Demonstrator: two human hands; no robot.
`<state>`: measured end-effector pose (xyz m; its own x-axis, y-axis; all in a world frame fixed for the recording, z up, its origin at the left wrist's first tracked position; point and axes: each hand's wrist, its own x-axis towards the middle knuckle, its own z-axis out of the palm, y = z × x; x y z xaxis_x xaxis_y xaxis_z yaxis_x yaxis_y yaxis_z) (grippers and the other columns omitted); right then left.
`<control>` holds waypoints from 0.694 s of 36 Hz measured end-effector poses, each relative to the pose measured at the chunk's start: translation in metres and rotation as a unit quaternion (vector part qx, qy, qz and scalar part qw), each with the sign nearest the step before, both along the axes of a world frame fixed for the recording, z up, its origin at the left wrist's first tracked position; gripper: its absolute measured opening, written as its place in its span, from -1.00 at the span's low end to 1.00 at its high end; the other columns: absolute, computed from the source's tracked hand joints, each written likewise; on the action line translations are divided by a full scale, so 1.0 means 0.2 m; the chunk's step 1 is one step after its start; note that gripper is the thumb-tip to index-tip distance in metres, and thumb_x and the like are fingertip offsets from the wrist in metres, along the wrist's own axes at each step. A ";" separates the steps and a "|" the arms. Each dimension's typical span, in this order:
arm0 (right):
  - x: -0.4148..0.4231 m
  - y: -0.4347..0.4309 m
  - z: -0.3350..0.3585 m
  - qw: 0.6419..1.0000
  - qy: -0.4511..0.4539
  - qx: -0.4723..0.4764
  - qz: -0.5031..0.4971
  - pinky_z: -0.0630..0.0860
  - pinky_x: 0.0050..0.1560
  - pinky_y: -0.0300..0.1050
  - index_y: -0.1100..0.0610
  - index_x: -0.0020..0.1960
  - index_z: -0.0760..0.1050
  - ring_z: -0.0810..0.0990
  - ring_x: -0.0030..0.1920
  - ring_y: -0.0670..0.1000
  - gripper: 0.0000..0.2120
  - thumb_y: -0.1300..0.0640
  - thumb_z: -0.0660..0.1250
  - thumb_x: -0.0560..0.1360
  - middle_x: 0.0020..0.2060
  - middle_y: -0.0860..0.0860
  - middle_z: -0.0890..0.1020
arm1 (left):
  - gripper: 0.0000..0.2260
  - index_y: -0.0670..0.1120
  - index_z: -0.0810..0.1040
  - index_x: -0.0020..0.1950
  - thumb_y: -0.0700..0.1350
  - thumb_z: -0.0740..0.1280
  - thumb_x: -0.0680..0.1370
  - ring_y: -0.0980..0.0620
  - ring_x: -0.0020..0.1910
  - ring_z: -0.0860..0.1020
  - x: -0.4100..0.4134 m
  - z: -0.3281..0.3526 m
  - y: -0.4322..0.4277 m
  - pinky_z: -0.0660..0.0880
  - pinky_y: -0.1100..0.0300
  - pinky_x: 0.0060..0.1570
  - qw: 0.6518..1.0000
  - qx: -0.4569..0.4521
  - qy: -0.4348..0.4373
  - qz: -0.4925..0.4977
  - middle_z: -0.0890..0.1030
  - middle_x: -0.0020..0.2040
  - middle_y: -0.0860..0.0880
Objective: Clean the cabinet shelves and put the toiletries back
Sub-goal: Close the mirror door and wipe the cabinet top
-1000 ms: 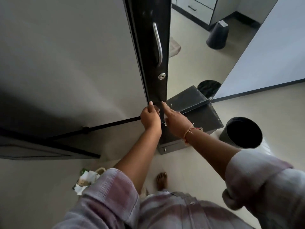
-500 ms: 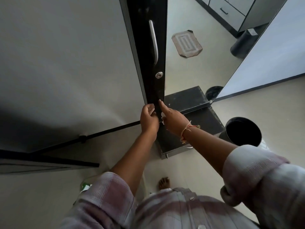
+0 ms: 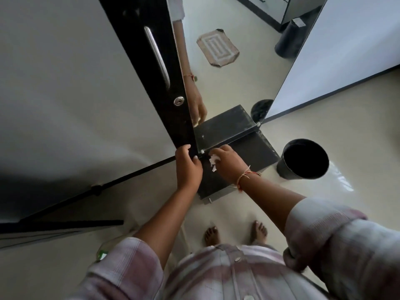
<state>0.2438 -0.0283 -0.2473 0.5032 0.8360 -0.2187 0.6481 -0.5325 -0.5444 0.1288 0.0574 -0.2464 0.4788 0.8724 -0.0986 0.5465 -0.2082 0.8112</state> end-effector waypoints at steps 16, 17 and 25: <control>0.59 -0.73 -0.54 0.987 -0.035 -0.049 -0.151 0.35 0.37 -0.01 0.18 0.39 0.43 0.37 0.40 0.20 -0.50 0.46 0.13 0.50 0.41 0.20 0.38 | -0.37 -0.07 0.13 0.56 -0.11 0.35 0.56 -0.13 0.53 0.10 0.50 -0.51 -0.42 0.12 0.04 0.50 0.923 -0.024 0.283 -0.259 0.11 0.57 -0.12; 0.64 -0.75 -0.57 0.989 -0.046 -0.028 -0.137 0.36 0.35 -0.02 0.19 0.37 0.45 0.40 0.38 0.19 -0.49 0.49 0.15 0.48 0.37 0.19 0.43 | -0.36 -0.05 0.10 0.57 -0.10 0.34 0.57 -0.15 0.54 0.06 0.55 -0.55 -0.43 0.09 0.03 0.50 0.920 -0.020 0.293 -0.261 0.08 0.57 -0.12; 0.86 -0.83 -0.80 0.986 -0.102 -0.035 0.125 0.29 0.44 0.15 0.31 0.45 0.29 0.20 0.50 0.22 -0.47 0.44 0.10 0.48 0.47 0.24 0.28 | -0.29 0.15 -0.08 0.57 0.10 0.29 0.57 -0.23 0.55 -0.14 0.78 -0.71 -0.41 0.14 -0.12 0.45 0.870 0.017 0.435 -0.230 -0.14 0.60 -0.04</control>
